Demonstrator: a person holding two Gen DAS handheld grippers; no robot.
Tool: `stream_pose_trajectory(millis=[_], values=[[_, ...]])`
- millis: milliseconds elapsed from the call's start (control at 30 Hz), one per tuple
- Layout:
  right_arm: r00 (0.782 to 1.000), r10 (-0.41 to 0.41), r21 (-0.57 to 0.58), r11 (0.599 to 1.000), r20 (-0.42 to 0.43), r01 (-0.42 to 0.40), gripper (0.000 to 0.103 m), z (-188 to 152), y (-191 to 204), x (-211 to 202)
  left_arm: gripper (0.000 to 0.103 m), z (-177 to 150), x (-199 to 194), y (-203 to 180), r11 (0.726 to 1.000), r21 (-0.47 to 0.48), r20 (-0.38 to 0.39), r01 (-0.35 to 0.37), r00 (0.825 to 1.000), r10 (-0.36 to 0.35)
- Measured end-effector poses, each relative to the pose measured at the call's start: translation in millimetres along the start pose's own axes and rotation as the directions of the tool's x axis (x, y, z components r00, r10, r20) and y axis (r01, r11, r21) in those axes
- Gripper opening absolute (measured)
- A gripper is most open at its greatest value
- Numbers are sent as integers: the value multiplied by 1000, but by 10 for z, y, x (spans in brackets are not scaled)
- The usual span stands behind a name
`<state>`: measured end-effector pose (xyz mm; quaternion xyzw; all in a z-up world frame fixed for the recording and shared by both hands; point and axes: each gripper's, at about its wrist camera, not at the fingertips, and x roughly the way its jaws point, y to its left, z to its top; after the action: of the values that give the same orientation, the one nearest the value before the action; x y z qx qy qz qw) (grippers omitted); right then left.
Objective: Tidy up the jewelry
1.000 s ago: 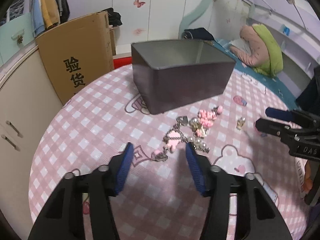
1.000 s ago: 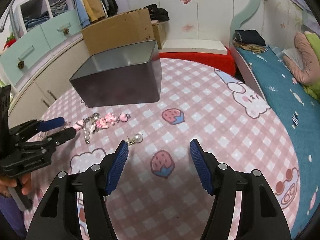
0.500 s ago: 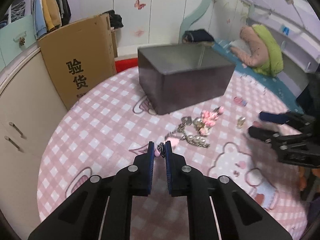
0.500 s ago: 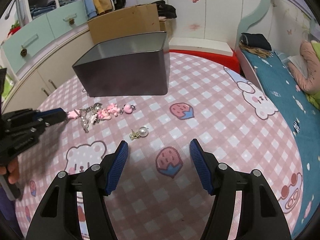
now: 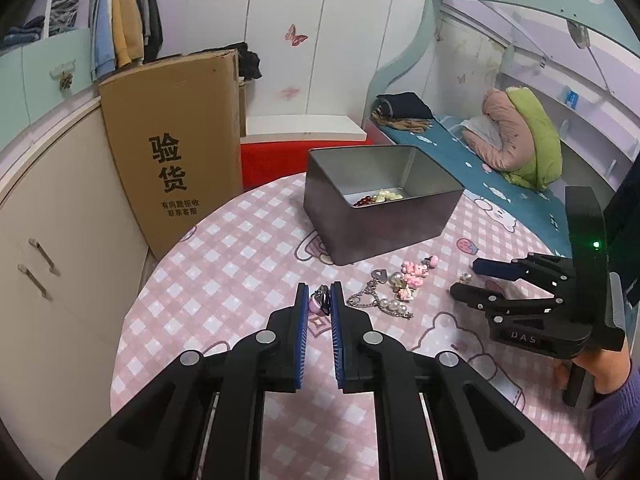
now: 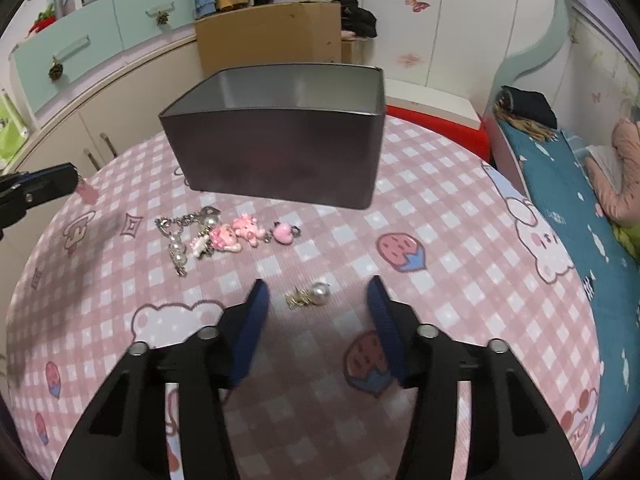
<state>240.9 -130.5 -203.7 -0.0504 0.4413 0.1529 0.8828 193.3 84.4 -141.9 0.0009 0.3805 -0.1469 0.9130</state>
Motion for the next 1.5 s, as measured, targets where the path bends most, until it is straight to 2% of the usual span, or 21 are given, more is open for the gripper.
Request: stream_pose_trajectory(millis=[100,167,500,700,767,900,1133,1267,1500], values=[[1000,11,-23,1000,-1,-11,23,-1,61,-12,9,10,-6,16,1000,-13,-3,22,1000,-22],[1000,11,-26,1000,-1,-11,20,-11,90,-19,9,38,-30,7,1000,-12,5,29,1000,-29],[998,52,27,998,31,-53,19,-11,-54,-233,9,319,-190,-238,994,41,54,101,993,-103],[989,97,66,992,114,-105,19,290,-175,-533,9,649,-248,-453,984,79,85,159,983,-165],[985,106,75,990,137,-117,19,426,-210,-603,9,769,-181,-482,980,77,73,182,979,-188],[977,123,100,985,175,-142,19,738,-261,-660,9,1019,66,-453,966,14,27,257,966,-257],[983,124,126,982,135,-141,19,1072,-282,-360,9,1093,578,-433,981,-27,-61,194,979,-195],[987,125,131,982,102,-138,19,1113,-260,-169,9,1020,805,-398,985,-42,-111,169,979,-173],[990,125,137,982,65,-133,19,1120,-249,14,10,943,959,-373,987,-49,-149,154,976,-160]])
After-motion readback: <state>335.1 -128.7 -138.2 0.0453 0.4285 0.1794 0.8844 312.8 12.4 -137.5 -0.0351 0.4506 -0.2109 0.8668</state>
